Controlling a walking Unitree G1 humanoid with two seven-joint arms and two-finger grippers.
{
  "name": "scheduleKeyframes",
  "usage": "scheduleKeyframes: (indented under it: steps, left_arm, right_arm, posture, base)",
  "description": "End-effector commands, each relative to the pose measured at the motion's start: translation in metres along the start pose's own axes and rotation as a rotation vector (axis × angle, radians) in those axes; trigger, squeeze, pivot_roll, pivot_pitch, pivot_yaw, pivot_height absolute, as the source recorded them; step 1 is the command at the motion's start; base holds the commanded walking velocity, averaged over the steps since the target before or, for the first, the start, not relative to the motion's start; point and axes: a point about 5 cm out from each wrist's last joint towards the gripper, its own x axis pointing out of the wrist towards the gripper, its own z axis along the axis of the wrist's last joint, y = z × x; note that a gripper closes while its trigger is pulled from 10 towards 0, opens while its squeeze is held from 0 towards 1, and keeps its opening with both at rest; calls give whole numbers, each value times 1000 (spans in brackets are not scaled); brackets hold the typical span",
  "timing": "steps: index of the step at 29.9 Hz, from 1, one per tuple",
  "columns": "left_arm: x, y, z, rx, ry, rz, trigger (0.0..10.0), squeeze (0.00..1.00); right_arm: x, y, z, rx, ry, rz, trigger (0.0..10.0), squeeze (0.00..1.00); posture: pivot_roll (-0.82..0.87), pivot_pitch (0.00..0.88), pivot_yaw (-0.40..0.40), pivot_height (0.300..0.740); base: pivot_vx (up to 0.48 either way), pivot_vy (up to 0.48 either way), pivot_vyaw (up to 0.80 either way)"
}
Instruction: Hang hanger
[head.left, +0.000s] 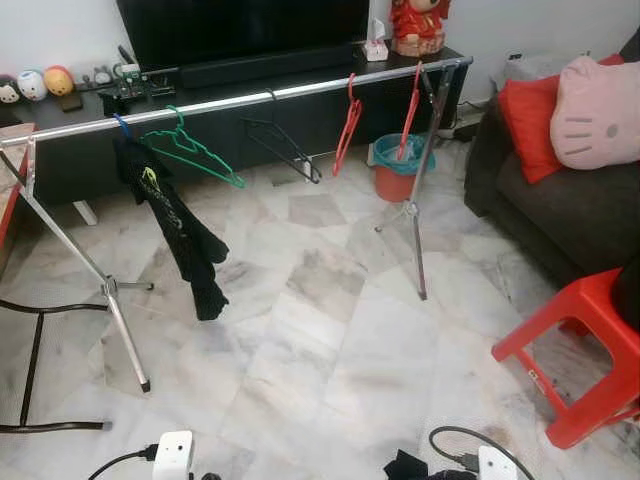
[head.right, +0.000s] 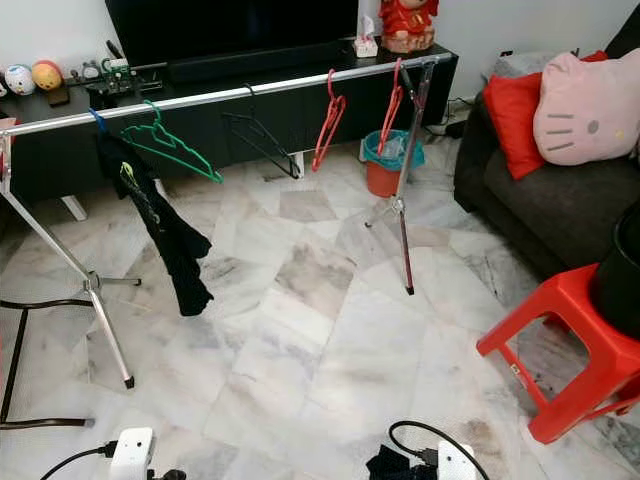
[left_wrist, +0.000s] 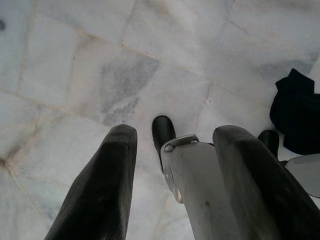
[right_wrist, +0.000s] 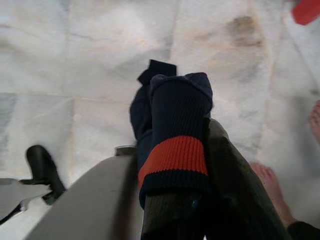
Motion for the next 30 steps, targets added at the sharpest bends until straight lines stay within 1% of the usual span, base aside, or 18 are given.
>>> scheduleKeyframes:
  steps: [1, 8, 17, 23, 30]
  left_arm:
    - [-1, 0, -5, -15, 19, -1, 10000, 0]
    - [0, -1, -4, -16, 15, -5, 10000, 0]
    - [0, 0, -4, -17, 15, -5, 10000, 0]
    - [0, -2, 0, -17, 6, -11, 10000, 0]
    - [0, -3, -1, -18, 6, -17, 10000, 0]
  right_arm:
    - [1, 5, 5, -14, -24, 20, 10000, 0]
    - [1, 4, 8, -4, -31, 5, 10000, 0]
    - [1, 7, 9, -15, -26, 3, 10000, 0]
    - [1, 6, 10, -4, -33, -11, 10000, 0]
    - [1, 3, 10, -2, -37, -17, 10000, 0]
  posture:
    - [-79, 0, 28, 740]
    - [-78, 0, 28, 740]
    - [-74, 0, 30, 740]
    - [-72, 0, 31, 740]
    - [-71, 0, 30, 740]
  base:
    - [315, 0, 0]
    - [317, 0, 0]
    - [331, 0, 0]
    - [333, 0, 0]
    - [334, 0, 0]
